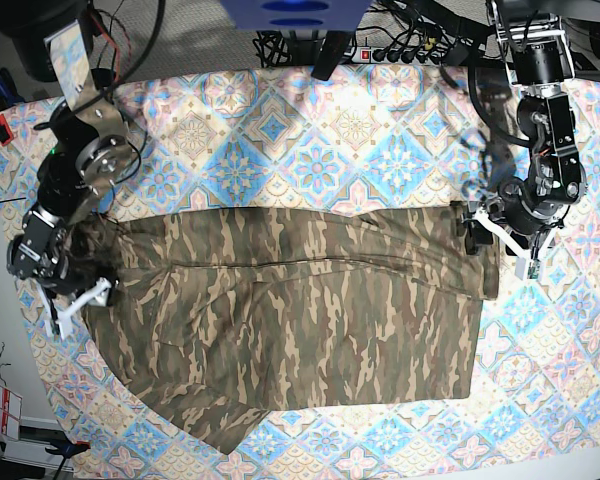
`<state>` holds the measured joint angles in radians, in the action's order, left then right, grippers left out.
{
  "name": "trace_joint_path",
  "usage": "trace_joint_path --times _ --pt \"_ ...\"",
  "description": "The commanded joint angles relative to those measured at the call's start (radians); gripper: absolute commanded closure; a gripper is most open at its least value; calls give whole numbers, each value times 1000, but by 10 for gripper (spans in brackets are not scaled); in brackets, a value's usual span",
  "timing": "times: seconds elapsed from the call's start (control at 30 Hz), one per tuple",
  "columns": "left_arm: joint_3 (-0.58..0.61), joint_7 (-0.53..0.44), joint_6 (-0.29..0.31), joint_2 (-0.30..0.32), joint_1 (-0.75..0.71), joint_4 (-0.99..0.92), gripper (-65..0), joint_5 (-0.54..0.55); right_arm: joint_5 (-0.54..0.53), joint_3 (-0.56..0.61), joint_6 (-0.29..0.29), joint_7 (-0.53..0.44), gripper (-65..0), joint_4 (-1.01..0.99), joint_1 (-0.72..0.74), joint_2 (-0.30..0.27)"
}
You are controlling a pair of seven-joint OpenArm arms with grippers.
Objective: Fold the T-shirt properly
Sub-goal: 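Lay the folded collar edge down and open both grippers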
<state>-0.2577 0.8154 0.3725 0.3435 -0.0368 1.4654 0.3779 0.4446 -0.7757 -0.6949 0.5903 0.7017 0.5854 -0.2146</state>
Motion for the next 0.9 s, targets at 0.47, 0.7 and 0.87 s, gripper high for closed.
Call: trace_joint_path --times 0.47,0.7,0.87 --pt "-4 12 4 15 2 25 -455 13 -19 -129 -3 56 -398 6 -74 -92" --pt "-5 42 4 15 4 25 -455 13 -19 -129 -3 56 -398 -55 -107 -39" --pt "-5 42 4 15 2 25 -455 13 -19 -132 -3 138 -397 -83 -101 -21"
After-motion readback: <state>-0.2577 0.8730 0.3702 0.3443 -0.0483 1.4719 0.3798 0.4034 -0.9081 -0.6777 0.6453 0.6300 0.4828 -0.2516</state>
